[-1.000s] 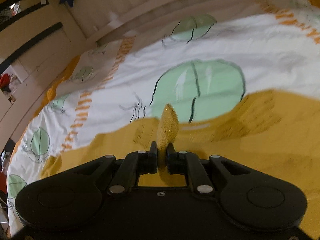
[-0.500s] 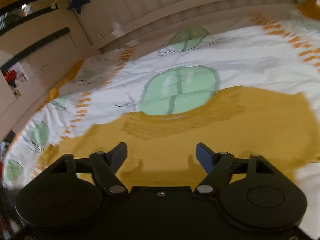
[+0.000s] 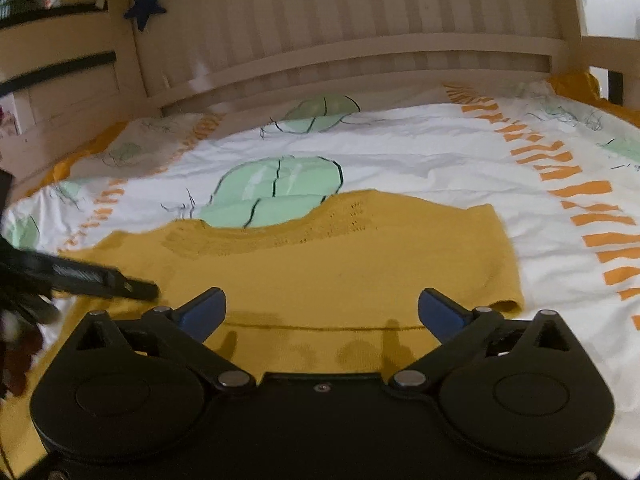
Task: Fold small clothes
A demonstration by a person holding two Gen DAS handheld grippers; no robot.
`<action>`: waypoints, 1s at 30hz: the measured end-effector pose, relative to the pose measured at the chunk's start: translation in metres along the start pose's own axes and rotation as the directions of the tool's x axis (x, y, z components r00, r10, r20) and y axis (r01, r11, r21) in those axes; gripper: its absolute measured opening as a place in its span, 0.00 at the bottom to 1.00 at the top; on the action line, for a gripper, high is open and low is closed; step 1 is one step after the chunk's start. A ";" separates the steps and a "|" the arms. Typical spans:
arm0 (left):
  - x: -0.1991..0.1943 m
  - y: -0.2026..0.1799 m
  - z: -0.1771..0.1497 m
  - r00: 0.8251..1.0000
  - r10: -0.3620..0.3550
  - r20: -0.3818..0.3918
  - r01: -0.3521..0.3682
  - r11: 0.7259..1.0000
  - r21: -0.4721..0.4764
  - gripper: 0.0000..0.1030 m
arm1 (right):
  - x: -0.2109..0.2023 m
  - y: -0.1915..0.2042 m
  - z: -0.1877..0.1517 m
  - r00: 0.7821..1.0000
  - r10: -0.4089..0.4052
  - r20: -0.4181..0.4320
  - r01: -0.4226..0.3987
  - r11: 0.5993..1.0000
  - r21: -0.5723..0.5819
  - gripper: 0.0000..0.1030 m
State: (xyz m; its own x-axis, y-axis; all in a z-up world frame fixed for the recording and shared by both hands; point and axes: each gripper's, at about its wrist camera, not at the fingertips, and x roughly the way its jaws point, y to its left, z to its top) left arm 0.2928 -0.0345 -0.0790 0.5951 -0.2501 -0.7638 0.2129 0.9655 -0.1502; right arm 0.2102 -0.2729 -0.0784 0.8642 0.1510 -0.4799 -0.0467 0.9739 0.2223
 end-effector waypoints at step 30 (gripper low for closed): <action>-0.025 0.007 0.051 0.981 0.124 0.150 -0.125 0.992 0.002 0.04 | 0.008 0.017 -0.010 0.991 0.104 -0.082 -0.104 0.995 0.012 0.99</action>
State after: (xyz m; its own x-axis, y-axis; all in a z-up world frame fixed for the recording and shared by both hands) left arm 0.3186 -0.0248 -0.0287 0.7266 -0.1368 -0.6733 0.1378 0.9891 -0.0522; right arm 0.2114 -0.2533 -0.0865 0.8106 0.2653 -0.5220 -0.1300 0.9508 0.2813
